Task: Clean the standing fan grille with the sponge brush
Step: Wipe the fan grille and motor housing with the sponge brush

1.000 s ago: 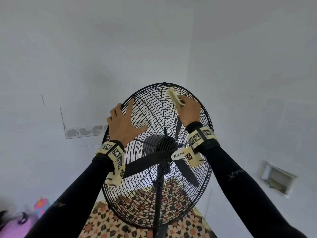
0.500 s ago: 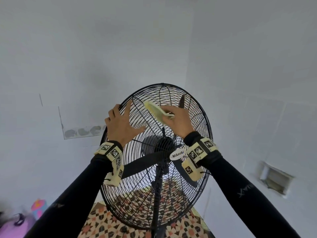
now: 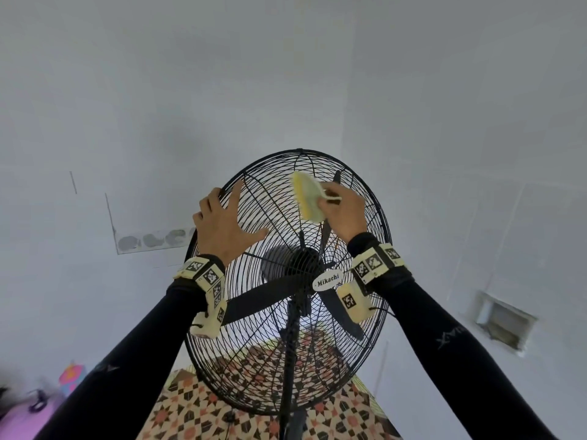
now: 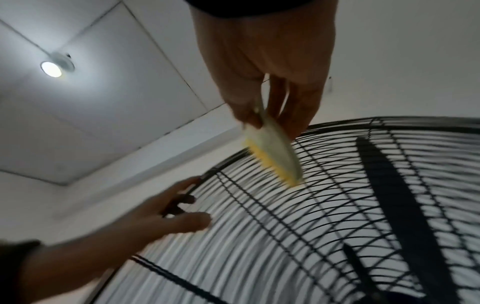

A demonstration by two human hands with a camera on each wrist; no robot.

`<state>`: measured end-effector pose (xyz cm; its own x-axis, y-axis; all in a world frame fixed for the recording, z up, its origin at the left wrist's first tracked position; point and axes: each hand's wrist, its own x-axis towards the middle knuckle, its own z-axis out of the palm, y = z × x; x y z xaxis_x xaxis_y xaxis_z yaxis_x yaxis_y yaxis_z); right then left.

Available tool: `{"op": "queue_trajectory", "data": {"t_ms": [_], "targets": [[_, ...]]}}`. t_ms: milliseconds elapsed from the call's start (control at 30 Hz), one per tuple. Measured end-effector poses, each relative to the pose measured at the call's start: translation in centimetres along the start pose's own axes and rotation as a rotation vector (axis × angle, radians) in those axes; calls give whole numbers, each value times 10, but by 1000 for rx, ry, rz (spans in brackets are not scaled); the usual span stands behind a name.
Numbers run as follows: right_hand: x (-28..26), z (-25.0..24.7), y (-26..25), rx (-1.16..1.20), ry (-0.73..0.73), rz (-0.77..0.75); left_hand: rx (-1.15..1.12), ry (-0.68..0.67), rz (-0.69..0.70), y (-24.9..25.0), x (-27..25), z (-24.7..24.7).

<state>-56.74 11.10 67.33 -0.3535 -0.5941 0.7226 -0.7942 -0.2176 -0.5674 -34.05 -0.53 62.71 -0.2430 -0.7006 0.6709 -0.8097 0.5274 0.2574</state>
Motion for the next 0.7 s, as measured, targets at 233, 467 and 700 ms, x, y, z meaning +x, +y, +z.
{"op": "queue_trajectory", "data": {"t_ms": [233, 467, 700], "targets": [[-19, 13, 3, -26, -157, -100, 8, -11, -16, 1, 0, -3], [-22, 16, 10, -114, 131, 43, 27, 1, -3, 4, -2, -3], [-25, 4, 18, 52, 35, 73, 13, 11, 9, 0, -3, -1]]}}
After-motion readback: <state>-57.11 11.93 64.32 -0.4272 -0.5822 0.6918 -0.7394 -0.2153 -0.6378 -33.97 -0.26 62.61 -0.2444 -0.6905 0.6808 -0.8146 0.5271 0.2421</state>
